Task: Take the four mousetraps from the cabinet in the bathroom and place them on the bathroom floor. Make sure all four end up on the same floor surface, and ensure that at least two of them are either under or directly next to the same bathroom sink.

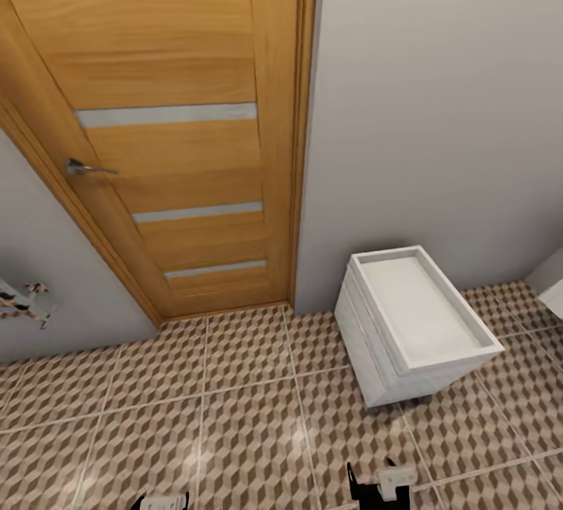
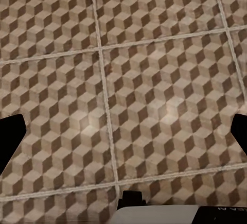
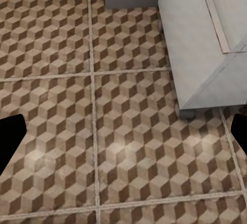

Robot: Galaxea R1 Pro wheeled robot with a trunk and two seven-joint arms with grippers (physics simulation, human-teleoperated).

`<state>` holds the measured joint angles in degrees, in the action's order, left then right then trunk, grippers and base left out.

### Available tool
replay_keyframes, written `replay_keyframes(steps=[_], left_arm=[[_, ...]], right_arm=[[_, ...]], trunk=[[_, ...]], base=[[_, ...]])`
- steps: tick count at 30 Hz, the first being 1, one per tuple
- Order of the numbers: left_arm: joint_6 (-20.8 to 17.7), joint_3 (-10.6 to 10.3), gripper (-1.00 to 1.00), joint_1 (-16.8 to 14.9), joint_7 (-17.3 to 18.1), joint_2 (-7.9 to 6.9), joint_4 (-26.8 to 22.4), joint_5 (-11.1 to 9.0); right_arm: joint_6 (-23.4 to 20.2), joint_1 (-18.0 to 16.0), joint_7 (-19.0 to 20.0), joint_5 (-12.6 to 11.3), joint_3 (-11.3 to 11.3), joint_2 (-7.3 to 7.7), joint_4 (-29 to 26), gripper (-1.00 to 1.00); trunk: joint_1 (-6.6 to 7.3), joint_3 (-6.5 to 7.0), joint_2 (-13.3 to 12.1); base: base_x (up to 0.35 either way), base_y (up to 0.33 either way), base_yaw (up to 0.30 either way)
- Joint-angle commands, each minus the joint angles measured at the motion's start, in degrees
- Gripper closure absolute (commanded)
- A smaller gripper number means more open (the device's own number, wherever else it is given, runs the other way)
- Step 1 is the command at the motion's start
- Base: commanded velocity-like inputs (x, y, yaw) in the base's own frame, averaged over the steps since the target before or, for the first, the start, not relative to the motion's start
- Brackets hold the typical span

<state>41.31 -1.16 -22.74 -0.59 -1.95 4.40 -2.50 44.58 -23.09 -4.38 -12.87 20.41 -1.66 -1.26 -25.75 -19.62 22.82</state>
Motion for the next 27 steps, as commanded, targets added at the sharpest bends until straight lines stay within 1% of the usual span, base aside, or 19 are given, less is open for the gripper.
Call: replay_keyframes(steps=[1,27], left_arm=[[0.35,-0.16,-1.0,-0.11,-0.03,0.01,0.23,-0.23],[0.35,-0.16,-1.0,-0.11,-0.02,0.01,0.23,-0.24]], right_arm=[[0.14,-0.03,-0.46,-0.14,0.51,-0.01,0.03,-1.0],[0.16,-0.03,-0.46,-0.14,0.51,-0.01,0.01,-1.0]], trunk=[[-0.03,-0.13,0.1],[-0.03,-1.08,0.1]], base=[[0.0,0.0,0.263],[0.0,0.0,0.262]])
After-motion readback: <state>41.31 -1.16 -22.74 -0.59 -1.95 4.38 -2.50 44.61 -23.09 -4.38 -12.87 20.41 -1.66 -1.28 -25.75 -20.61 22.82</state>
